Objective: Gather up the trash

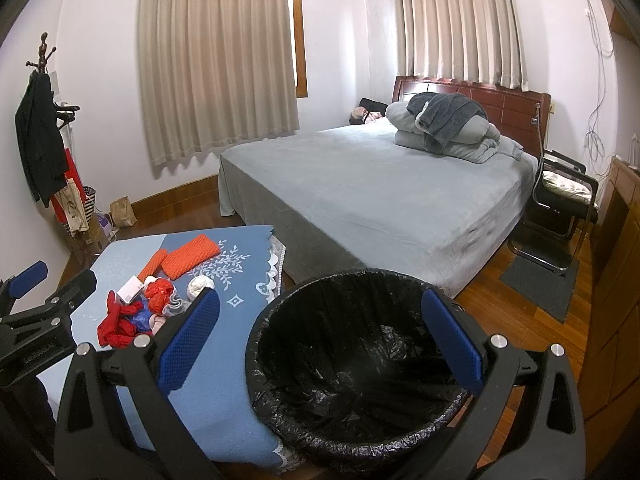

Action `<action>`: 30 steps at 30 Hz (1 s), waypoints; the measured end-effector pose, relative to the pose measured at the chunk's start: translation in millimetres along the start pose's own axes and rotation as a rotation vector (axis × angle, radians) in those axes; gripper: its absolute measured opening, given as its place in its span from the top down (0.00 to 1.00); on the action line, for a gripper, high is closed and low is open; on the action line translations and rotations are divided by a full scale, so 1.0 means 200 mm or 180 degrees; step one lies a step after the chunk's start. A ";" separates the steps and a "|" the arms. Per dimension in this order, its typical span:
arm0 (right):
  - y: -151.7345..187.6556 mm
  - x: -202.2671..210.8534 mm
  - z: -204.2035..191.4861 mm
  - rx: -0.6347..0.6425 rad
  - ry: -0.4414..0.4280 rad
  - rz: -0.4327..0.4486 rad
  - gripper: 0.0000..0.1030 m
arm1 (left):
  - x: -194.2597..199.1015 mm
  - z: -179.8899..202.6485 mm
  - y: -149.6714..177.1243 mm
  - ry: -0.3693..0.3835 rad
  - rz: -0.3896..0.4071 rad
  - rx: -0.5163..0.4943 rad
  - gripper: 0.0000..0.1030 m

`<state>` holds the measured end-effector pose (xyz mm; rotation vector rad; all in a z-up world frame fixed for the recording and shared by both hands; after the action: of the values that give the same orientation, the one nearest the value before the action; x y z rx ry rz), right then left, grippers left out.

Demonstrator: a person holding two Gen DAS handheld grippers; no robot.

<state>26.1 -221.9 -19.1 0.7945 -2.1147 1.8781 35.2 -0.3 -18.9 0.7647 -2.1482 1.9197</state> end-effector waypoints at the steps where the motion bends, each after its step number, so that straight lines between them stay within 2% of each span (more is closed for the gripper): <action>1: 0.00 0.00 0.00 -0.0001 0.0000 0.0000 0.05 | 0.00 0.00 0.00 0.0000 0.0001 0.0001 0.06; 30: 0.01 -0.01 0.00 -0.0013 -0.0006 -0.0009 0.05 | 0.00 0.00 0.00 0.0001 -0.0006 0.0000 0.06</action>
<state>26.5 -221.2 -21.5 0.7984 -2.1168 1.8716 35.2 -0.4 -19.0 0.7661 -2.1468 1.9188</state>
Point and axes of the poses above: each gripper's, at about its wrist camera, not at the fingertips, and x roughly against the way its jaws point, z to its right, y to its underside, the point moved 4 cm from there along -x, roughly the way its jaws point, and after that the axes turned 15 degrees about -y, right-handed, at the moved point
